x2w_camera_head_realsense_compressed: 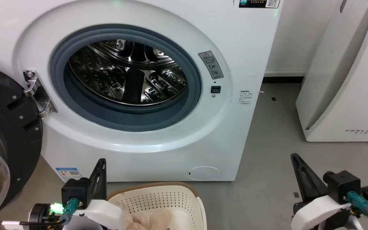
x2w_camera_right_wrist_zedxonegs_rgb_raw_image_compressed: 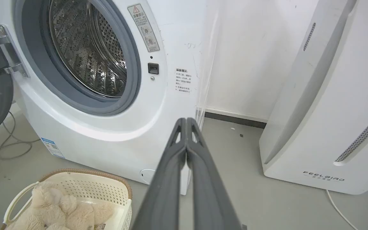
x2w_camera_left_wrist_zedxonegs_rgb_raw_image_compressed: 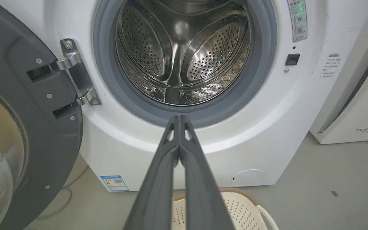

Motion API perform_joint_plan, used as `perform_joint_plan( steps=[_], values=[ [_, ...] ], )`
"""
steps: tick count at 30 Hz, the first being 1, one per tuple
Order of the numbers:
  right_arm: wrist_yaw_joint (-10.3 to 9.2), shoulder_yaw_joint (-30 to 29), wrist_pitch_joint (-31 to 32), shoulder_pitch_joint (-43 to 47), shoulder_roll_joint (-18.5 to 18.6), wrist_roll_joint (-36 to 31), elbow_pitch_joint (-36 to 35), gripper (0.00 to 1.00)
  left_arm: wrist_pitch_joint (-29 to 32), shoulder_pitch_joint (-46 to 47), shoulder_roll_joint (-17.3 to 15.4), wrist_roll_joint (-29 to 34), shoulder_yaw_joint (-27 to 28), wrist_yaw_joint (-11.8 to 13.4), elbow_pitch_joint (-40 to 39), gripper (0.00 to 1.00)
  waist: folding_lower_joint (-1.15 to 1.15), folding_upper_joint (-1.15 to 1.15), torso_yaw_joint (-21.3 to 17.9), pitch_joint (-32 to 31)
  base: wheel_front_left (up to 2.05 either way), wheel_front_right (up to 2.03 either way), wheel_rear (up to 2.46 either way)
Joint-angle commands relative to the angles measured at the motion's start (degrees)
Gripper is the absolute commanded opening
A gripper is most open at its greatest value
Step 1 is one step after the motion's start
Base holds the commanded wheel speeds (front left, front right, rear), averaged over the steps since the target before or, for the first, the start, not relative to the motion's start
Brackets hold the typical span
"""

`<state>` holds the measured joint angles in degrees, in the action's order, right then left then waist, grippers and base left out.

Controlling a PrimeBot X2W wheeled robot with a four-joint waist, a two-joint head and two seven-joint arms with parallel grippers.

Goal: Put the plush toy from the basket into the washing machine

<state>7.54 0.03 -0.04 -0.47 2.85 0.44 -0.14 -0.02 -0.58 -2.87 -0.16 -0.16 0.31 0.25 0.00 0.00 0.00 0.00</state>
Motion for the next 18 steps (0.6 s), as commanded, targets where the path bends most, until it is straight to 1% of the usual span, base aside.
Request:
perform_joint_plan(
  steps=[1,15,16,18],
  values=[
    [-0.05,-0.03,0.04,0.47,0.03,-0.44,0.14,0.00,0.02,0.58,0.00,0.16,0.16,-0.31,-0.25,0.00,0.00,0.00,0.00,0.00,0.00,0.00,0.00],
    [-0.05,-0.03,0.04,0.47,0.03,-0.44,0.14,0.00,0.02,0.58,0.00,0.16,0.16,-0.31,-0.25,0.00,0.00,0.00,0.00,0.00,0.00,0.00,0.00],
    [0.00,0.00,-0.01,0.00,0.00,0.04,0.00,1.00,-0.01,-0.01,0.00,0.00,-0.02,0.03,0.01,1.00,0.00,0.00,0.00,0.00,0.00,0.00,0.00],
    [0.00,-0.01,-0.03,0.00,0.00,0.05,0.00,1.00,-0.02,-0.01,0.00,-0.01,-0.09,0.04,0.06,1.00,0.00,0.00,0.00,0.00,0.00,0.00,0.00]
  ],
)
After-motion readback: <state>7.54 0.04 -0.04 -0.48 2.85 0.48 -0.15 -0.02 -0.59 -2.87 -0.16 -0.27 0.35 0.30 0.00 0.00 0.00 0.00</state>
